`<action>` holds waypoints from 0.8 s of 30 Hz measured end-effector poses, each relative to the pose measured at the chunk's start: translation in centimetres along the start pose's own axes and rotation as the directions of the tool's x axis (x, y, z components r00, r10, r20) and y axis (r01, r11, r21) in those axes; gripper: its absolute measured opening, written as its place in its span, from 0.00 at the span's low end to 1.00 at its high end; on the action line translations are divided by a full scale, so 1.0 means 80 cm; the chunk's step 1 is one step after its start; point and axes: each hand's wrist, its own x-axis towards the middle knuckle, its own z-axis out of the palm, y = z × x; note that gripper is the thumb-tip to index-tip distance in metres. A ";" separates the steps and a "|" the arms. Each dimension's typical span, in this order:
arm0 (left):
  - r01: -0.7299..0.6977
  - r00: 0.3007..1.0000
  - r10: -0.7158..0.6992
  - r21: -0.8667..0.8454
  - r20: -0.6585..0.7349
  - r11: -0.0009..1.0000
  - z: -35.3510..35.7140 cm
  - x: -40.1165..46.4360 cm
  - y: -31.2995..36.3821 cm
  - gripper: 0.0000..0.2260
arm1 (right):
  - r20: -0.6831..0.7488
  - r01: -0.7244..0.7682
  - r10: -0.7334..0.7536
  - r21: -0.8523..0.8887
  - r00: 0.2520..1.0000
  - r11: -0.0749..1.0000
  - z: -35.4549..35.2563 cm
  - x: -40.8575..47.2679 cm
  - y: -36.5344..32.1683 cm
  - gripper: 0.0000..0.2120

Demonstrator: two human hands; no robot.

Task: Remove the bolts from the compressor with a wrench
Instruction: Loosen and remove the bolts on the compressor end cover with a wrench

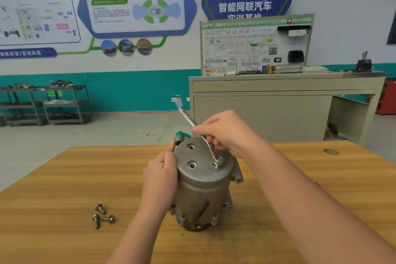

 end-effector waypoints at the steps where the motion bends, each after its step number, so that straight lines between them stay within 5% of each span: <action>1: -0.003 1.000 0.003 -0.002 -0.001 1.000 -0.001 0.000 0.001 0.19 | 0.038 0.085 -0.081 -0.135 0.996 0.987 0.012 -0.007 -0.011 0.07; 5: 0.041 0.998 -0.045 0.079 0.051 0.996 -0.001 0.007 -0.005 0.13 | 0.119 0.448 -0.475 -0.587 0.872 0.674 0.047 -0.083 -0.004 0.04; 8: 0.017 1.000 -0.017 -0.033 0.010 0.999 -0.005 0.008 -0.005 0.14 | 0.107 0.537 -0.589 -0.563 0.801 0.629 0.039 -0.134 0.038 0.16; 12: -0.001 0.998 0.008 -0.119 0.064 0.993 -0.009 -0.002 -0.004 0.19 | -0.083 0.502 -0.497 0.052 0.863 0.863 0.002 -0.147 0.092 0.11; 16: -0.005 0.997 0.009 -0.061 0.077 0.998 -0.007 -0.001 -0.001 0.18 | -0.076 0.191 -0.182 0.608 0.980 0.771 -0.023 -0.125 0.118 0.14; 19: -0.008 0.998 0.011 -0.048 0.067 0.999 -0.004 -0.002 0.003 0.17 | -0.104 0.018 0.080 0.712 0.991 0.702 -0.034 -0.087 0.115 0.17; 24: -0.007 0.998 0.009 -0.029 0.056 1.000 0.001 -0.001 -0.001 0.17 | 0.008 -0.159 0.204 0.657 0.979 0.737 -0.043 -0.027 0.063 0.04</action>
